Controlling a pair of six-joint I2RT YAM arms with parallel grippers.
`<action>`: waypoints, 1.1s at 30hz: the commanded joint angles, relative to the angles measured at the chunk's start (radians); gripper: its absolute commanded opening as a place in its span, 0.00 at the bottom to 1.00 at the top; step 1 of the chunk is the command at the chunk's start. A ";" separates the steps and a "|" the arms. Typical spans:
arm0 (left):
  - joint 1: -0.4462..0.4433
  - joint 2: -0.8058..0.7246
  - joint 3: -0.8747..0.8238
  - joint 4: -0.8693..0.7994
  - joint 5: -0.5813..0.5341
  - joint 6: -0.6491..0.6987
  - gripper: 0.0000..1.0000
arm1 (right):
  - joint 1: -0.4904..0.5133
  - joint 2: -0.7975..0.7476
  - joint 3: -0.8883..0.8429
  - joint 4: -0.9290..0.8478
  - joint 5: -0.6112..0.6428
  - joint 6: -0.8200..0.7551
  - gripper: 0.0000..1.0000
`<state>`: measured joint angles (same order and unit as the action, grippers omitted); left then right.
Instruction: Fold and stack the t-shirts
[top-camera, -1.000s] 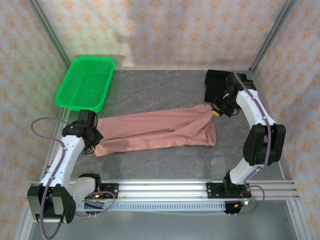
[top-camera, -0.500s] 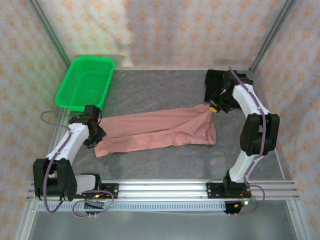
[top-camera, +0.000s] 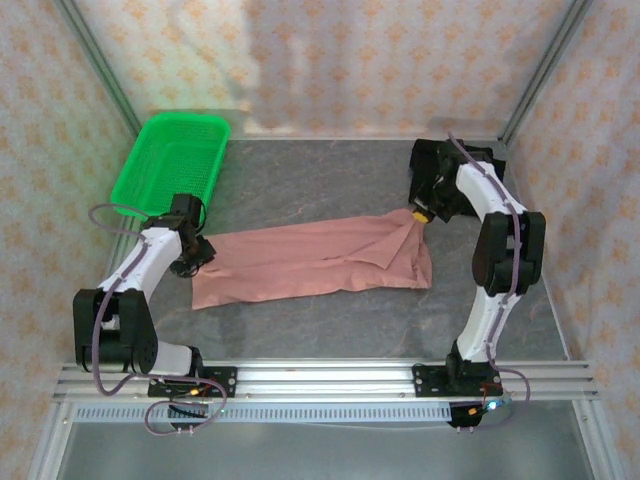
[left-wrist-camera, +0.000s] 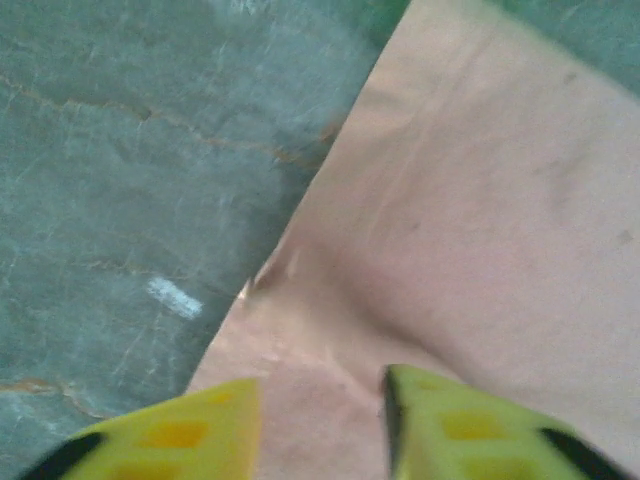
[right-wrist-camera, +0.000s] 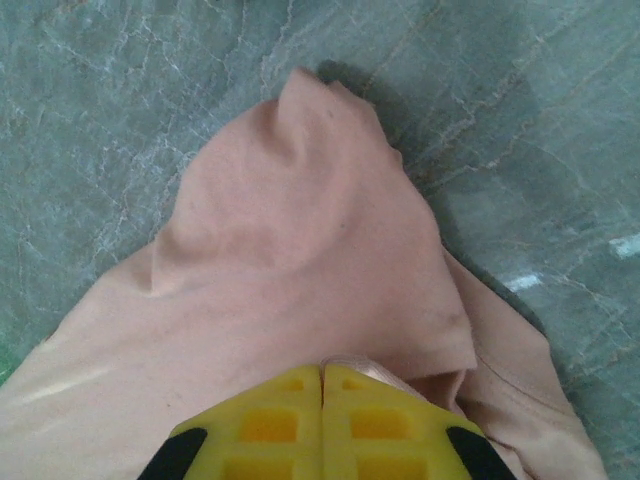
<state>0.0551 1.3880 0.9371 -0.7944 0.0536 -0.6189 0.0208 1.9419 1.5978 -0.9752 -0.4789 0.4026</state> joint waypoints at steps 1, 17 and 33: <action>0.007 -0.066 0.060 -0.006 0.038 -0.015 0.52 | 0.010 0.034 0.063 0.015 0.009 0.011 0.00; -0.259 -0.342 -0.117 0.011 0.145 -0.208 0.62 | 0.030 0.158 0.294 0.035 -0.104 0.085 0.45; -0.259 -0.311 -0.275 0.129 0.144 -0.241 0.61 | 0.089 -0.402 -0.556 0.362 -0.244 0.247 0.39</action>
<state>-0.1986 1.0542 0.6773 -0.7090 0.2096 -0.8478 0.1036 1.5284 1.1351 -0.7609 -0.6720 0.5671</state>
